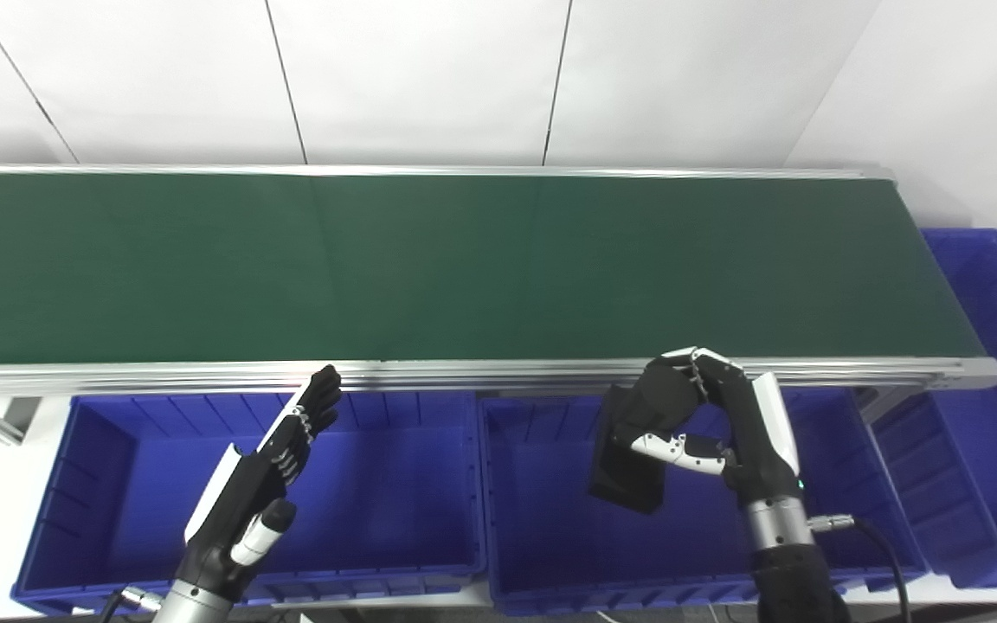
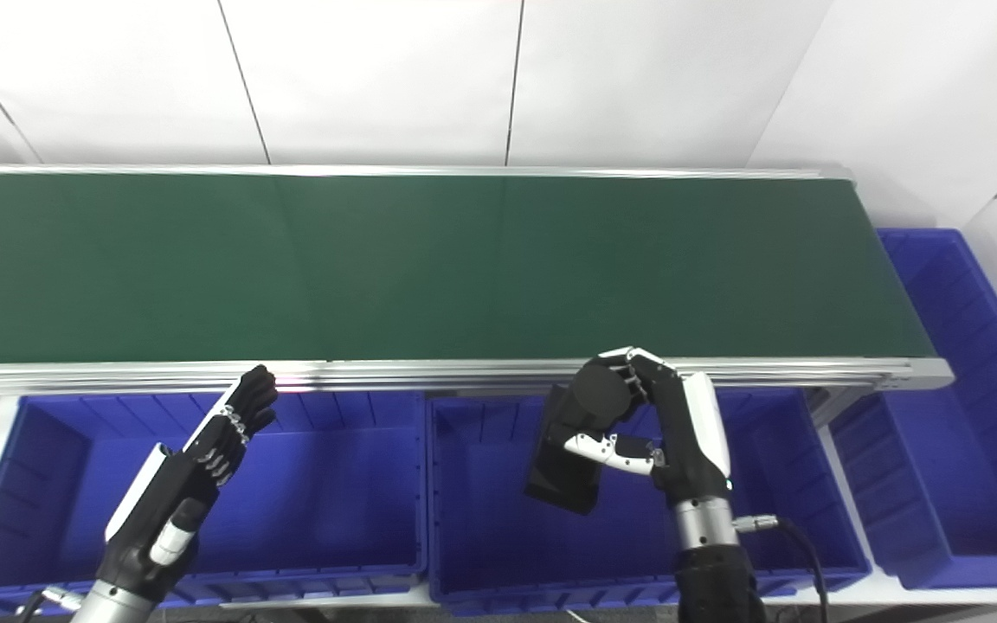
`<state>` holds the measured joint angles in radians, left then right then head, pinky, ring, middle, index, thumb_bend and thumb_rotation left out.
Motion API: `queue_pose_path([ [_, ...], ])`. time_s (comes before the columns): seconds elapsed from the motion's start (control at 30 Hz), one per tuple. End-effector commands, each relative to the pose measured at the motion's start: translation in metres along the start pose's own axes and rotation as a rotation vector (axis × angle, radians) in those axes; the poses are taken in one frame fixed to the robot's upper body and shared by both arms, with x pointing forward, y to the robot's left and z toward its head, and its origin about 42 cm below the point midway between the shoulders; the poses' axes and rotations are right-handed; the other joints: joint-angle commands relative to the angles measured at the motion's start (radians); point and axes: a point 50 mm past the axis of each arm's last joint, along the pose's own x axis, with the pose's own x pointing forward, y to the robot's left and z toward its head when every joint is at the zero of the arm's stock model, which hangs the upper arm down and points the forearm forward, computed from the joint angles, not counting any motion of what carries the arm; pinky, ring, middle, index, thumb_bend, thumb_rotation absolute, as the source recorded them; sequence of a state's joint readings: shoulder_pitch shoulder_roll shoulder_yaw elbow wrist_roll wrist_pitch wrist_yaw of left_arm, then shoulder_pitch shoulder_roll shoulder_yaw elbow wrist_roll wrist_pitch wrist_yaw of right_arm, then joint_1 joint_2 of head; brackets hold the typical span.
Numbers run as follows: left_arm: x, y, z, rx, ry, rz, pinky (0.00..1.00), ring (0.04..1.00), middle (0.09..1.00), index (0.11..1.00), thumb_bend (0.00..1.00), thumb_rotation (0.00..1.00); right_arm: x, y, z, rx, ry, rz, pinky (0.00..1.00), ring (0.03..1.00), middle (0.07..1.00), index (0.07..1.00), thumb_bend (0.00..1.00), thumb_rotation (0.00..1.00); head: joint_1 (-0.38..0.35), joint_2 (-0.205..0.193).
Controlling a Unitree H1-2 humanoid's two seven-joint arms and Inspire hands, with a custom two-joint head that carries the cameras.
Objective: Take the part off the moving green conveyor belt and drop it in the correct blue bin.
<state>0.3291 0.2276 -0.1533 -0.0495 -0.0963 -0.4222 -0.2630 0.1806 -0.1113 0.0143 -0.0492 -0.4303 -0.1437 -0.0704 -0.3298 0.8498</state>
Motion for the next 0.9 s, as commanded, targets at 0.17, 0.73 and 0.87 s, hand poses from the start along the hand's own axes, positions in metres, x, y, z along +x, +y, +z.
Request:
queue_pose_path([
  [0.17,0.002,-0.001,0.01,0.004,-0.043,-0.009,0.97,0.979,0.978,0.973,0.87,0.91,0.013,0.002,0.003,-0.154,-0.002,-0.054,0.32,0.375,0.488,0.553,0.51,0.0,-0.003,0.009],
  [0.73,0.002,-0.008,0.019,-0.002,-0.048,0.0,0.96,0.979,0.984,0.978,0.86,0.94,0.021,0.011,-0.002,-0.509,0.007,0.077,0.27,0.368,0.439,0.54,0.51,0.0,0.004,0.017],
  [0.87,0.002,-0.009,0.02,0.001,-0.055,0.001,0.96,0.98,0.987,0.979,0.85,0.94,0.023,0.011,-0.002,-0.541,0.016,0.112,0.29,0.372,0.447,0.546,0.51,0.0,0.011,0.019],
])
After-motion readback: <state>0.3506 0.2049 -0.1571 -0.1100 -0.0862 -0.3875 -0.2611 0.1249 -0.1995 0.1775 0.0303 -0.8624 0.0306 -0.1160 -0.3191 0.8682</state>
